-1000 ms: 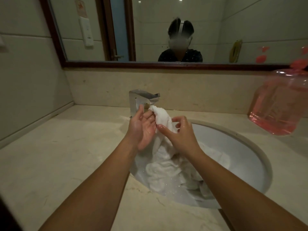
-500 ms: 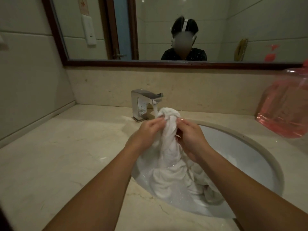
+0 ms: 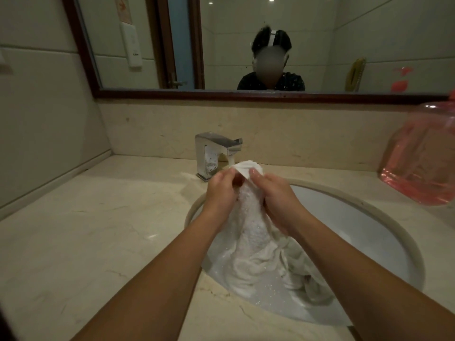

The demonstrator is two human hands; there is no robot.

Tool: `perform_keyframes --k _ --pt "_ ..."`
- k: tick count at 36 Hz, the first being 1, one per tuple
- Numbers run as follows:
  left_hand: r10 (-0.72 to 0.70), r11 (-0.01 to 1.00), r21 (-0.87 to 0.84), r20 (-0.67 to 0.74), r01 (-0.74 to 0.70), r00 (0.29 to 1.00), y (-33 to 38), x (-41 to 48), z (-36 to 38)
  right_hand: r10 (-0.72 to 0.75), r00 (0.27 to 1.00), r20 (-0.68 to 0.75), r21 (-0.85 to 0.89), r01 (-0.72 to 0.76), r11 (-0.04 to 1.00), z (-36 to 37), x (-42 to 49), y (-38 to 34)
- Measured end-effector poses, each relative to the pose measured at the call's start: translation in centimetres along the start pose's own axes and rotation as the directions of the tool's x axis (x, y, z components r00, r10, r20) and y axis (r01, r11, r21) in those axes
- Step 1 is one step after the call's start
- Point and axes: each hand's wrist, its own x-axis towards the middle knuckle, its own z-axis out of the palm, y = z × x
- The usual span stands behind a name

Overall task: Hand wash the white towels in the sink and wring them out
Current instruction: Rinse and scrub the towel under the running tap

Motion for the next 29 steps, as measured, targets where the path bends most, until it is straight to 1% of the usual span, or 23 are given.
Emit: perform_keyframes --k 3,6,9,12,14,15,16,18,19,21,25,26,29 --pt "-0.057 0.998 -0.039 -0.071 0.054 0.996 0.3 0.4 -0.2 -0.027 0.994 -0.107 -0.157 0.010 0.988 -0.3 0.2 0.5" --pt "-0.086 0.996 -0.023 -0.162 0.083 0.983 0.5 0.9 -0.7 -0.016 0.993 -0.116 -0.201 -0.008 0.979 -0.4 -0.1 0.9" --pt "-0.076 0.994 0.063 -0.159 0.087 0.984 0.2 1.1 -1.0 -0.017 0.990 -0.142 -0.238 -0.017 0.971 -0.3 -0.2 1.0" --pt "-0.069 0.992 0.105 -0.040 0.073 0.997 0.0 0.6 -0.9 -0.012 0.990 -0.141 -0.184 -0.014 0.983 0.0 -0.1 0.9" --pt "-0.068 0.988 0.143 0.070 0.057 0.995 -0.2 0.3 -0.9 0.006 0.993 -0.120 -0.094 -0.018 0.995 0.3 -0.1 0.8" --pt "-0.055 0.985 0.170 0.101 0.037 0.993 -0.2 0.2 -0.8 0.017 0.993 -0.115 -0.050 -0.023 0.998 0.3 -0.2 0.7" --pt "-0.035 0.979 0.205 0.105 0.013 0.994 -0.3 0.2 -0.7 0.027 0.993 -0.118 -0.013 -0.028 1.000 0.3 -0.1 0.6" --pt "0.015 0.954 0.297 0.059 -0.032 0.998 -0.3 0.2 -0.7 0.037 0.990 -0.133 0.036 -0.032 0.999 0.2 0.1 0.6" --pt "0.022 0.953 0.302 0.032 -0.030 0.999 -0.2 0.4 -0.8 0.040 0.989 -0.143 0.041 -0.034 0.999 0.1 0.2 0.6" --pt "-0.008 0.967 0.253 -0.010 0.010 1.000 0.1 0.7 -1.2 0.040 0.987 -0.153 0.006 -0.039 0.999 -0.2 0.4 0.6" --pt "-0.109 0.991 0.072 -0.072 0.114 0.991 0.6 1.7 -2.1 0.061 0.979 -0.196 -0.140 -0.090 0.986 -0.5 1.0 0.3" --pt "-0.151 0.988 0.005 -0.081 0.152 0.985 0.7 2.0 -2.3 0.065 0.975 -0.212 -0.174 -0.103 0.979 -0.4 1.3 0.2" --pt "-0.263 0.944 -0.219 -0.041 0.248 0.964 0.9 2.8 -3.0 0.050 0.972 -0.228 -0.243 -0.106 0.964 0.0 2.8 0.6"
